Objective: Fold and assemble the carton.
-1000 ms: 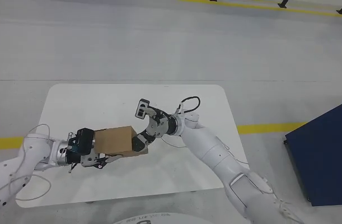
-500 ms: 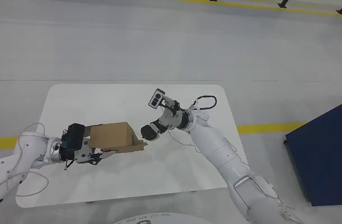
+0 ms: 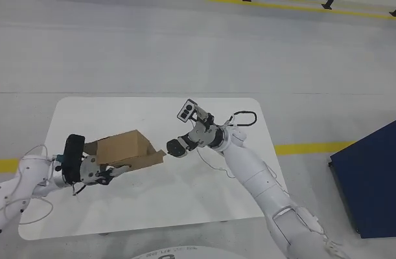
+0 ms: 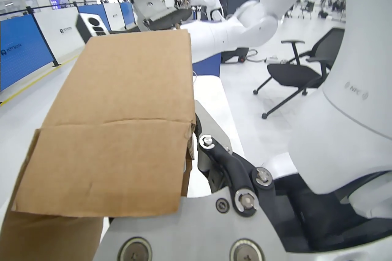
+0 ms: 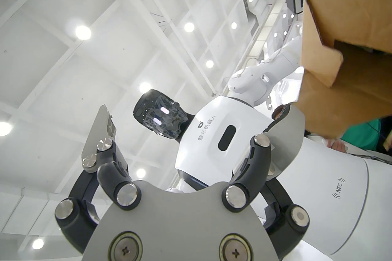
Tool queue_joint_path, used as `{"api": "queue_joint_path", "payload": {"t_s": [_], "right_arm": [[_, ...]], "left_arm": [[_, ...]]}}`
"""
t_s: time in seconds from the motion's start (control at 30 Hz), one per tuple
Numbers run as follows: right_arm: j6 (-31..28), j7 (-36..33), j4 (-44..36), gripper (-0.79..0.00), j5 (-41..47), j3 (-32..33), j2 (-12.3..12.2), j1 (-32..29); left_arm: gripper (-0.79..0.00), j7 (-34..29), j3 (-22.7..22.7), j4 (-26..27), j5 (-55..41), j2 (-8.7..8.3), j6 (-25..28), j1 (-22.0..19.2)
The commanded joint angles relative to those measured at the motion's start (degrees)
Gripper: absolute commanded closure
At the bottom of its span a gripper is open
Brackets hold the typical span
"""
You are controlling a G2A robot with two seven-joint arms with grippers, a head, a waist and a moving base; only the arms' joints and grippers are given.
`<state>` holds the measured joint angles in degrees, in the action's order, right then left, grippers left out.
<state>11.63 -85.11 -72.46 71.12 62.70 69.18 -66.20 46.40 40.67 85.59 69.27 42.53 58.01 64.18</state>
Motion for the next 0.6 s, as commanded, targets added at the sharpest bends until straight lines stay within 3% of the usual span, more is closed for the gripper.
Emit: {"api": "queue_joint_path", "payload": {"t_s": [0.0, 0.1, 0.3, 0.57], "right_arm": [[-0.1, 1.3, -0.3, -0.785, -0.4, 0.8, -0.2, -0.5], [-0.3, 3.9, -1.2, -0.785, -1.6, 0.6, -0.1, -0.7], [1.5, 6.5, -0.3, -0.785, -1.1, -1.2, 0.6, 0.6], [3.1, 5.8, 1.1, -0.785, -0.5, -2.8, 1.2, 1.9]], "left_arm": [[0.0, -0.1, -0.7, -0.6, -4.8, -0.26, 0.0, -0.6], [0.0, -0.1, -1.5, 0.2, -9.5, -0.79, 0.0, -1.2], [0.0, -0.1, -4.6, 2.0, -9.9, -1.87, 0.0, -3.3], [0.0, -0.1, -8.8, 4.8, -9.9, -3.16, 0.0, -5.4]]}}
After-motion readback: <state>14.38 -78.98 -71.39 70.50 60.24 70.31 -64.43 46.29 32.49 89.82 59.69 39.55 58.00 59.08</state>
